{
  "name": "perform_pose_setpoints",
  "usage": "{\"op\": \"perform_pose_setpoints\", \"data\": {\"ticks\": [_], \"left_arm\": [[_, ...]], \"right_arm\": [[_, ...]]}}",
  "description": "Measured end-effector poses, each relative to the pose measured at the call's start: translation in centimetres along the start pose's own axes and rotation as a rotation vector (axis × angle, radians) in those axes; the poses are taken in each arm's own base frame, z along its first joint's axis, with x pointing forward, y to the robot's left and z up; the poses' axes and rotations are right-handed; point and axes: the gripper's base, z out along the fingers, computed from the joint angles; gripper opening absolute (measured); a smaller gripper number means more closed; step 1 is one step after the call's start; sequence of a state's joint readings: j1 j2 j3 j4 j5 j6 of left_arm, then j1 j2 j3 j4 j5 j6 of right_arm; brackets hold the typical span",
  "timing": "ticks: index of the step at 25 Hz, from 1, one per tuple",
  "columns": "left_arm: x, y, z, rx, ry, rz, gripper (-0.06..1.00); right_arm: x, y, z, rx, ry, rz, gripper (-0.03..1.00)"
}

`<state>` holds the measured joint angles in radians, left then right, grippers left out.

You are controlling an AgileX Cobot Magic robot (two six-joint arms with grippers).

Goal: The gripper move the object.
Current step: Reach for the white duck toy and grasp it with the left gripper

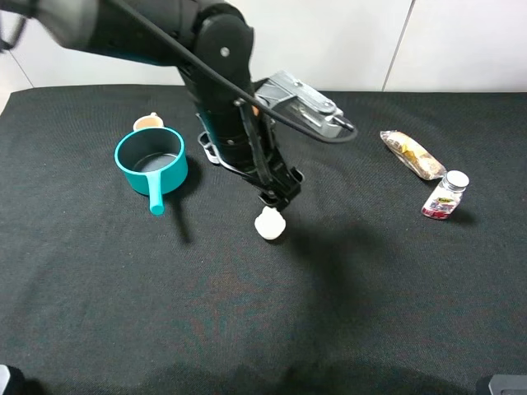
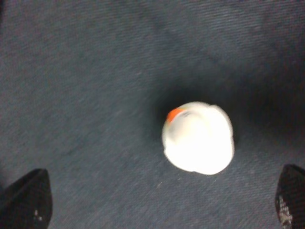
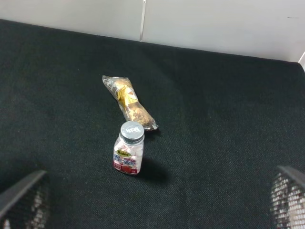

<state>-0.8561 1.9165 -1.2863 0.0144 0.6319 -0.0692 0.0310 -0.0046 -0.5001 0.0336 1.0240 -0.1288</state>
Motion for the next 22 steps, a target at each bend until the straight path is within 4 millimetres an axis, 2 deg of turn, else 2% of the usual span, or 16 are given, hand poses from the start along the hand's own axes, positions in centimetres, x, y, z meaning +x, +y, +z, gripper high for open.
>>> {"op": "perform_pose_setpoints", "data": {"ticks": [7, 13, 22], "left_arm": [[-0.1, -1.6, 1.9, 0.016, 0.033, 0.02, 0.99], [0.2, -1.7, 3.7, 0.014, 0.071, 0.019, 0.99], [0.3, -1.7, 5.3, 0.013, 0.089, 0.017, 0.99]], "right_arm": [[0.0, 0.0, 0.0, 0.0, 0.0, 0.0, 0.69], [0.0, 0.0, 0.0, 0.0, 0.0, 0.0, 0.69], [0.0, 0.0, 0.0, -0.004, 0.0, 0.002, 0.69]]}}
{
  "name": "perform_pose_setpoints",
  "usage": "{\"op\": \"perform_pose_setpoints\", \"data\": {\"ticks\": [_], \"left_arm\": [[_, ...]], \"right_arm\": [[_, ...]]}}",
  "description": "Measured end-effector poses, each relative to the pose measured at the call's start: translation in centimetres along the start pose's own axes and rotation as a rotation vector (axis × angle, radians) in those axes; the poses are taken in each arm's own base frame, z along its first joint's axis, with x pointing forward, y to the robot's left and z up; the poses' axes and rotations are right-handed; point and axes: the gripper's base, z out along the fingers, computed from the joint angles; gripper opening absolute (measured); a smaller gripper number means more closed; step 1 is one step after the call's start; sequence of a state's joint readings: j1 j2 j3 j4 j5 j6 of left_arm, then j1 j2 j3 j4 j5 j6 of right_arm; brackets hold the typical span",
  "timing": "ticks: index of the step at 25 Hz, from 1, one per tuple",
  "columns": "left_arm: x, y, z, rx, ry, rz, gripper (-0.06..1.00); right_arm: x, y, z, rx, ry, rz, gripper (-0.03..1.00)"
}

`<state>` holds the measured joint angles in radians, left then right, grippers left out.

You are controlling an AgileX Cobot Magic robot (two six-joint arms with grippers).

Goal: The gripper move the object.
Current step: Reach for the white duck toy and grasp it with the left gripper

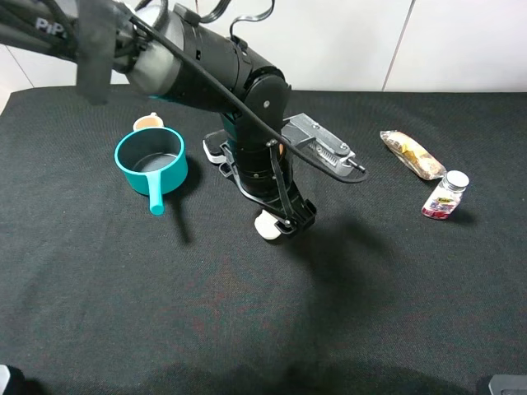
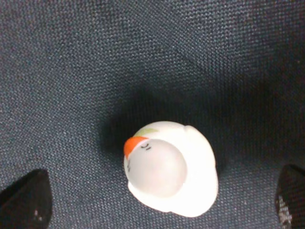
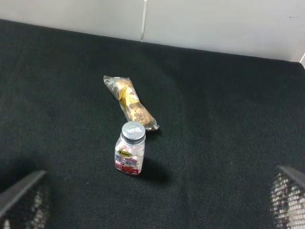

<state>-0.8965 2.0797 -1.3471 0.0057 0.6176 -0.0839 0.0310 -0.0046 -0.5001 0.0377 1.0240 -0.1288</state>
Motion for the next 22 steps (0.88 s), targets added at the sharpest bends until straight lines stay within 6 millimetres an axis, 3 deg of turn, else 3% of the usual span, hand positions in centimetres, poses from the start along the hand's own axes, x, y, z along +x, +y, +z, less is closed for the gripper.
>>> {"op": "perform_pose_setpoints", "data": {"ticks": [22], "left_arm": [[0.1, 0.0, 2.1, 0.001, 0.03, -0.006, 0.99]], "right_arm": [[0.0, 0.1, 0.0, -0.014, -0.002, 0.009, 0.69]]}}
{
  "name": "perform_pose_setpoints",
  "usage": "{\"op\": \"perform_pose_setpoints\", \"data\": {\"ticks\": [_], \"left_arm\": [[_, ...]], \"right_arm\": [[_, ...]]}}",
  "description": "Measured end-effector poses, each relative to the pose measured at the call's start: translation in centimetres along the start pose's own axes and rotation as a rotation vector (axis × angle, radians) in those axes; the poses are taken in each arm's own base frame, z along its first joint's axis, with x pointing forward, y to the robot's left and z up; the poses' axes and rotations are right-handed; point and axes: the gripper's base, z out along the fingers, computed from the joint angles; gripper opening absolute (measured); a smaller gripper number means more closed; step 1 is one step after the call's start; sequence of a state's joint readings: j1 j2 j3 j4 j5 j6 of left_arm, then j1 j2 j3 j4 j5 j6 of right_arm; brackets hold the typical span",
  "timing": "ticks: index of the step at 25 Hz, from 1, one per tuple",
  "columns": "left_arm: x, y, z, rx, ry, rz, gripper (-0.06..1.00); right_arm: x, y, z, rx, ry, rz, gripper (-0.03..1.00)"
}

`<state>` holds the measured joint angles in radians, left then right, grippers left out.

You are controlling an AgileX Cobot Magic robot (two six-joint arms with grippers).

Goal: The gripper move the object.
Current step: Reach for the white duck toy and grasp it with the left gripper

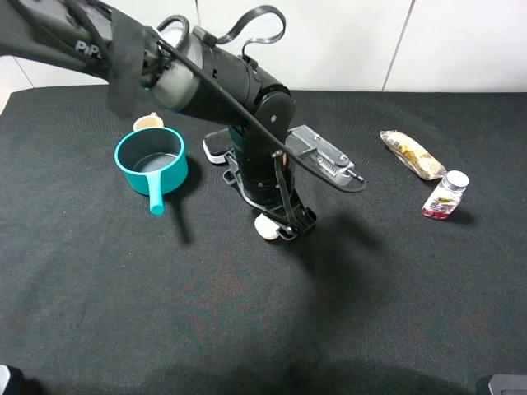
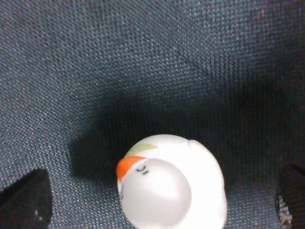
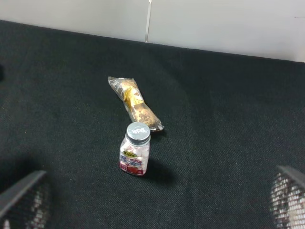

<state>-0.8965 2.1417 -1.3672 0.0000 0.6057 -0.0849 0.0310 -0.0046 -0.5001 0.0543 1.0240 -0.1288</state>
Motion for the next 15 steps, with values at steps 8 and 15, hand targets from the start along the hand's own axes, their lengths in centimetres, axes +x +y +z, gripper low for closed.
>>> {"op": "perform_pose_setpoints", "data": {"ticks": [8, 15], "left_arm": [[0.13, 0.04, 0.48, -0.004, 0.01, 0.005, 0.99], [0.09, 0.04, 0.52, -0.004, 0.004, 0.005, 0.99]], "right_arm": [[0.0, 0.01, 0.0, -0.002, 0.0, 0.001, 0.69], [0.0, 0.01, 0.0, -0.002, 0.0, 0.001, 0.69]]}}
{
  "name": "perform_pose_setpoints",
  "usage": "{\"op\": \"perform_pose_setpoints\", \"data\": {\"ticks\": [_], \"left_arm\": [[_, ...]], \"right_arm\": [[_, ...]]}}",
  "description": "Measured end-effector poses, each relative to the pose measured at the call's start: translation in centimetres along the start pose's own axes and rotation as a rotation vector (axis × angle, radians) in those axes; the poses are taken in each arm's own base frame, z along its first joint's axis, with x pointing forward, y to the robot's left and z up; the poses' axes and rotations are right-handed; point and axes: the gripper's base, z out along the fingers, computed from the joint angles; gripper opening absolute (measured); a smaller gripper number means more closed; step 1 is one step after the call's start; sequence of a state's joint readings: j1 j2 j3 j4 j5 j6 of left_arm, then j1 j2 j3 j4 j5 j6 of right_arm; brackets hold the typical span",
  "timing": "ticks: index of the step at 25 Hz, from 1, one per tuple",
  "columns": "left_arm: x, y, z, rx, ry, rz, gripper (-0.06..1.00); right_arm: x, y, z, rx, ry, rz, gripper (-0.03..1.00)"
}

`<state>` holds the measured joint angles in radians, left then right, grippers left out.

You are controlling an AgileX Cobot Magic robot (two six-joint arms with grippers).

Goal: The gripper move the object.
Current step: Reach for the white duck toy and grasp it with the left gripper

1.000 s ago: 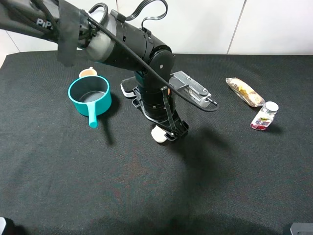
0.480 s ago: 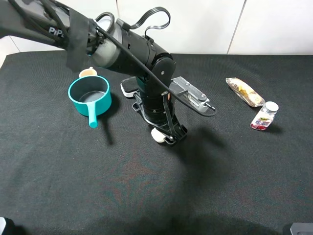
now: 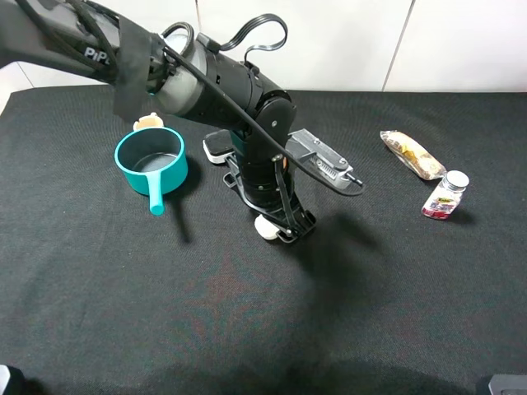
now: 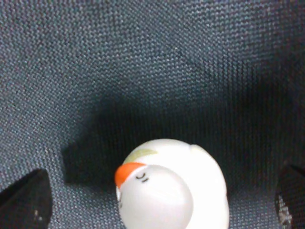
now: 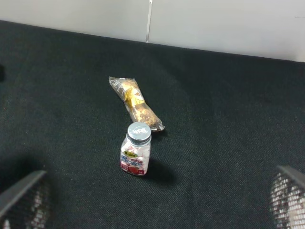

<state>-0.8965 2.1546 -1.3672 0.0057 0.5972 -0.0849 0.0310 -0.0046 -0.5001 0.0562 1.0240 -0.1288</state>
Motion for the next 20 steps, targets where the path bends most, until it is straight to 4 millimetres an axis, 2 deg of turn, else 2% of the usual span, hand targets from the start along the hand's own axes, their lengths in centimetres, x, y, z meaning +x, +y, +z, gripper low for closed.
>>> {"op": "perform_pose_setpoints", "data": {"ticks": [10, 20], "left_arm": [[-0.11, -0.01, 0.0, 0.001, -0.012, 0.0, 0.99], [0.05, 0.0, 0.83, -0.001, 0.009, 0.0, 0.99]], "right_arm": [[0.0, 0.0, 0.0, 0.0, 0.0, 0.0, 0.69], [0.0, 0.01, 0.0, -0.001, 0.0, 0.001, 0.69]]}}
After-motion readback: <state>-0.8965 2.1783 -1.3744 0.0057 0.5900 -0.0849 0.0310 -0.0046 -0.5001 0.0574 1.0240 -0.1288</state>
